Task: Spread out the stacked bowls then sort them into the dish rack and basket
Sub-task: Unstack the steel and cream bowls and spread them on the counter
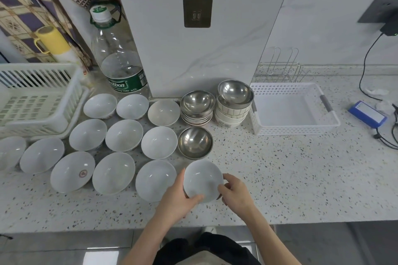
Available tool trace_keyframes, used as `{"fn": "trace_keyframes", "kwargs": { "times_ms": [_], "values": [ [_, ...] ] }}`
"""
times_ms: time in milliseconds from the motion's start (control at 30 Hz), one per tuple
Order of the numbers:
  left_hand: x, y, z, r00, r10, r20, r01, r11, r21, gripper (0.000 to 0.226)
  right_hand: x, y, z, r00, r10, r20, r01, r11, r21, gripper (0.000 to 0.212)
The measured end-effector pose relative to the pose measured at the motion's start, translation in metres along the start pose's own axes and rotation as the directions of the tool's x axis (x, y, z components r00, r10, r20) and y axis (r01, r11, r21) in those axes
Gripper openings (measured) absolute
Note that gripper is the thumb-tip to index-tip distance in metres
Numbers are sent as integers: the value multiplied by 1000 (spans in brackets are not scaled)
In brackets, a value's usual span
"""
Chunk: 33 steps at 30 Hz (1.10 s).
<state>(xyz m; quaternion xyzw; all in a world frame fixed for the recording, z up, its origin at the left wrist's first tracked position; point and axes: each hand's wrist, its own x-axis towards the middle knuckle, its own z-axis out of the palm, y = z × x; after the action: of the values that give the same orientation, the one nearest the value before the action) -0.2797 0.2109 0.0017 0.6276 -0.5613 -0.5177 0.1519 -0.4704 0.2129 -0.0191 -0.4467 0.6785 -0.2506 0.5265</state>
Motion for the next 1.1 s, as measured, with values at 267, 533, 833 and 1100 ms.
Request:
{"fn": "trace_keyframes", "kwargs": {
  "times_ms": [267,533,833,1100],
  "values": [
    [3,-2,0,998,-59,-13,60,942,331,121,6,5,8,999,19,44,-17,999,-36,33],
    [10,-5,4,989,-136,-55,147,915,376,130,13,5,10,998,13,62,-9,997,-74,39],
    [13,-6,2,981,-178,-72,192,900,391,133,20,-1,6,989,12,146,4,994,-107,39],
    [15,0,2,974,-219,-60,223,871,438,134,23,-3,1,976,31,215,8,984,-177,42]
  ]
}}
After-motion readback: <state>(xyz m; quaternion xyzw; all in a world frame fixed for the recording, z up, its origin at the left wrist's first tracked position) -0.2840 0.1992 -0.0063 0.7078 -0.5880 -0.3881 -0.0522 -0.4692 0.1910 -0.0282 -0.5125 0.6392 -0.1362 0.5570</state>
